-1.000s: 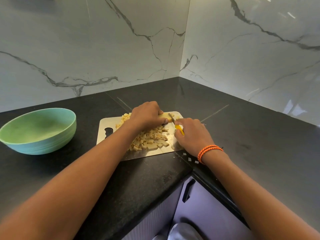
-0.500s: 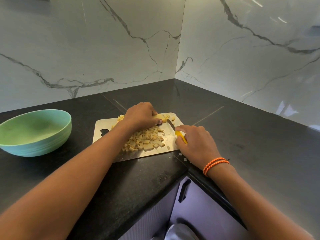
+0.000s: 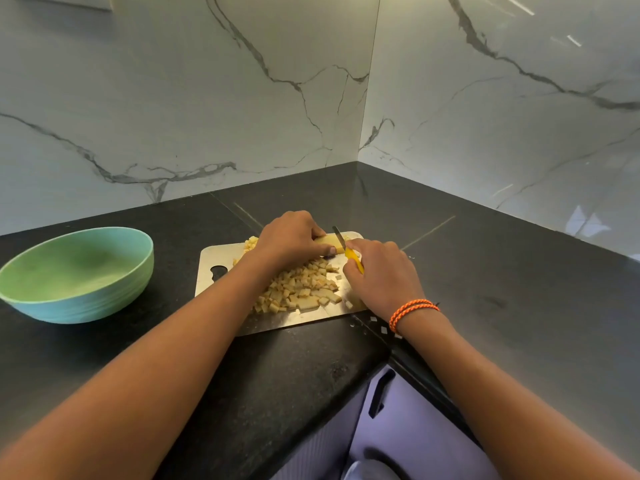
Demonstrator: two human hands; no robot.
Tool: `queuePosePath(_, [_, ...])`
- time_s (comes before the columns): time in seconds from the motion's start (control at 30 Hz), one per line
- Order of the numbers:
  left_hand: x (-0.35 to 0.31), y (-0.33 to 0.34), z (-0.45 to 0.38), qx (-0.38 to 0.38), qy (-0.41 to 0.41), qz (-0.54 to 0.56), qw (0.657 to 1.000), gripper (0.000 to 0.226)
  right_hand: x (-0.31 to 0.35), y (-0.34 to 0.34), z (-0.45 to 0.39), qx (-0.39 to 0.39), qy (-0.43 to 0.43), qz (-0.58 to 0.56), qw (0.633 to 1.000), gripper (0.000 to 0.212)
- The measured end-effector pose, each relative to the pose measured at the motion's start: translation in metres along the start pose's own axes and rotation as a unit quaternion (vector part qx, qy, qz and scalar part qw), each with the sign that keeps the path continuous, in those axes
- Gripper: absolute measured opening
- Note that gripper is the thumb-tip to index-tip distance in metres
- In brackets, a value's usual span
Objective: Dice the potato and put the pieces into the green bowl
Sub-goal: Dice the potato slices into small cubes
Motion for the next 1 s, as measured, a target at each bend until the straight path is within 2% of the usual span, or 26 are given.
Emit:
queuePosePath(0.27, [0.002,0.0,-0.002,-0.001,0.001,-0.009,1.0,0.042,0.003,0.01,-0.009,0.034,0.007,0.032,0.999,0.033])
queuePosePath(0.47, [0.001,0.0,-0.003,-0.004,0.006,-0.012,1.0,0.042,0.006,0.008,-0.013,0.06,0.009,0.038,0.997,0.034])
queuePosePath(0.6, [0.0,0.001,-0.001,-0.016,0.005,-0.016,1.0,0.041,0.004,0.003,-0.006,0.069,0.012,0.026,0.997,0.031])
queuePosePath(0.8, [0.001,0.002,0.0,-0.024,0.006,-0.027,0.999,0.043,-0.002,-0.009,0.021,0.072,0.012,-0.005,0.997,0.041])
queuePosePath(1.0, [-0.002,0.002,0.001,-0.031,0.002,-0.032,0.999,0.046,-0.007,-0.018,0.032,0.057,0.003,-0.048,0.997,0.04])
Point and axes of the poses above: each hand's wrist, its own z-axis away from the middle knuckle, its own y-axis out of the palm, x = y × z, the point moved 1 cm from there along -z, towards the middle knuckle, and after that the axes turned 11 degrees about -y, right-handed, at the moved point
